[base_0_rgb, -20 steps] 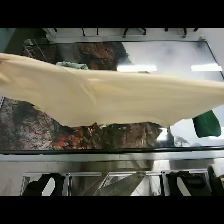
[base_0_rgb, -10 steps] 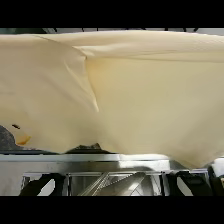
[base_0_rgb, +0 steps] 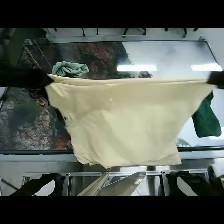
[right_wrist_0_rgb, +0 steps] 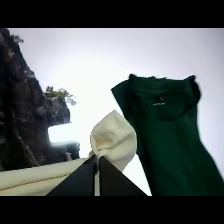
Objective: Fold the shirts.
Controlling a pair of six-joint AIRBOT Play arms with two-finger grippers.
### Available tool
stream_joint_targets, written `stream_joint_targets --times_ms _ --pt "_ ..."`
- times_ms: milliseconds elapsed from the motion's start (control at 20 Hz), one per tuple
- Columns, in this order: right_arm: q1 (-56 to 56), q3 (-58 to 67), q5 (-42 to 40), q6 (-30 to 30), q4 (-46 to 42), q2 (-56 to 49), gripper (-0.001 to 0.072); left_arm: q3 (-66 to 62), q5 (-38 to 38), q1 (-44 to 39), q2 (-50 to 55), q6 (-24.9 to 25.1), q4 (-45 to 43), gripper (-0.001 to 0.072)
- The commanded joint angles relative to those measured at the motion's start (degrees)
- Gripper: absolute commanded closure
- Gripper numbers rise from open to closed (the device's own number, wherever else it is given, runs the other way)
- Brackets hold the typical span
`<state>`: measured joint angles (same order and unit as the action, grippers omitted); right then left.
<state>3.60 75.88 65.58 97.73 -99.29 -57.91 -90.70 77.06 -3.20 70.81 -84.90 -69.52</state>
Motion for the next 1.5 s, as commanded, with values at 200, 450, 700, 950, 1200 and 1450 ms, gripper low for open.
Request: stream_joint_targets --times_ms 200,450,700,950,1200,1450 --pt "-0.09 -7.5 -31.28 2.56 7.08 -19.26 0.0691 -15.8 -2.84 -2.34 29.27 4.52 -3.21 0.0694" --pt "0.02 -5.07 -35.34 0.17 10.03 -22.97 0.069 -25.16 0.83 -2.29 34.56 4.35 -9.46 0.0694" --pt "1.33 -4.02 -22.32 -0.37 11.08 -23.1 0.0689 -19.21 5.55 -2.12 33.07 4.55 -9.51 0.0694" --pt "1.68 -5.64 -6.86 -0.13 10.95 -23.12 0.0689 -5.62 6.19 -1.64 28.37 4.55 -10.29 0.0694" --pt "1.7 -8.92 -3.58 0.7 11.06 -23.19 0.0688 4.07 5.03 -1.66 26.58 4.52 -9.9 0.0693" --pt "1.66 -8.96 -2.32 2.78 12.63 -24.28 0.0687 7.26 3.48 -1.7 26.62 4.5 -9.81 0.0693"
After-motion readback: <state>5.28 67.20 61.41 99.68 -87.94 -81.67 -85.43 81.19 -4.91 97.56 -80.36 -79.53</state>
